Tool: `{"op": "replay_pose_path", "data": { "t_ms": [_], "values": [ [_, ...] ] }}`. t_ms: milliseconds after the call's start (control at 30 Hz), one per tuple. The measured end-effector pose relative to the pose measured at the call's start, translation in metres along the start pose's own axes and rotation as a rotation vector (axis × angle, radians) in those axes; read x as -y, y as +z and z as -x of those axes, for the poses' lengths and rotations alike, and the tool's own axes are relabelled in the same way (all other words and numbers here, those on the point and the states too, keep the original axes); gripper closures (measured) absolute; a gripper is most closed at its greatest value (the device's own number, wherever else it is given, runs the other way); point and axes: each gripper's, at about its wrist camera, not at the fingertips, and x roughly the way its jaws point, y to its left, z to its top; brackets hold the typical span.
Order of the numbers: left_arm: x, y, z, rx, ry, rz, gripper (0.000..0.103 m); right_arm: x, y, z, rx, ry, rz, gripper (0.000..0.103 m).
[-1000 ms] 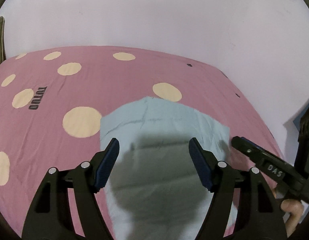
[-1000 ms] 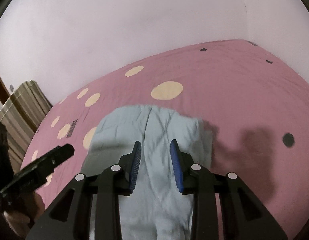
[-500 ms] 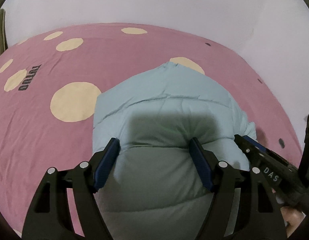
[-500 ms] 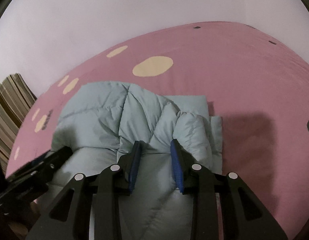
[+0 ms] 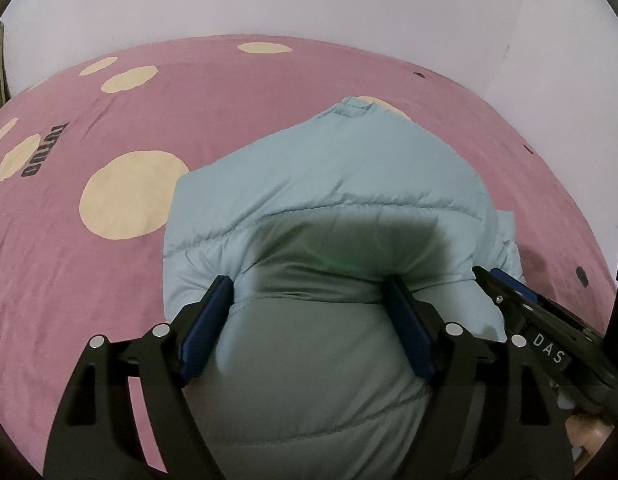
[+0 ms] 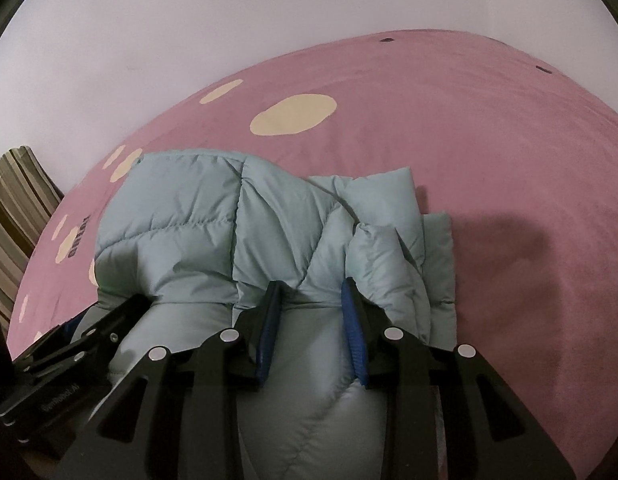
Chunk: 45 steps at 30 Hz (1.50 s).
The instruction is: Fold large clothes
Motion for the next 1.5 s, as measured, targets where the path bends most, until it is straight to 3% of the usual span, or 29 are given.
{"op": "replay_pose_path", "data": {
  "t_ms": [667,867,1000,1200,1333,1500],
  "values": [
    [0.004,0.003,-0.012,-0.017,-0.005,0.004,0.024,-0.010,-0.001,-0.004,-0.003,-0.053,0.017,0.071],
    [0.003,0.008,-0.006,-0.025,-0.019,0.017,0.023,-0.007,-0.004,0.002,0.012,-0.034,0.003,0.070],
    [-0.004,0.012,0.007,-0.036,-0.065,0.046,0.021,-0.003,-0.003,0.015,0.016,0.011,-0.009,0.060],
    [-0.040,0.014,0.041,-0.013,-0.096,0.170,0.018,0.014,-0.002,0.058,0.067,0.068,-0.088,0.033],
    [-0.082,0.010,0.060,0.002,-0.127,0.294,0.016,0.040,0.000,0.085,0.104,0.096,-0.174,0.032],
    [-0.115,-0.009,0.059,-0.035,-0.187,0.439,0.014,0.074,-0.007,0.091,0.079,0.159,-0.312,0.032]
  ]
}}
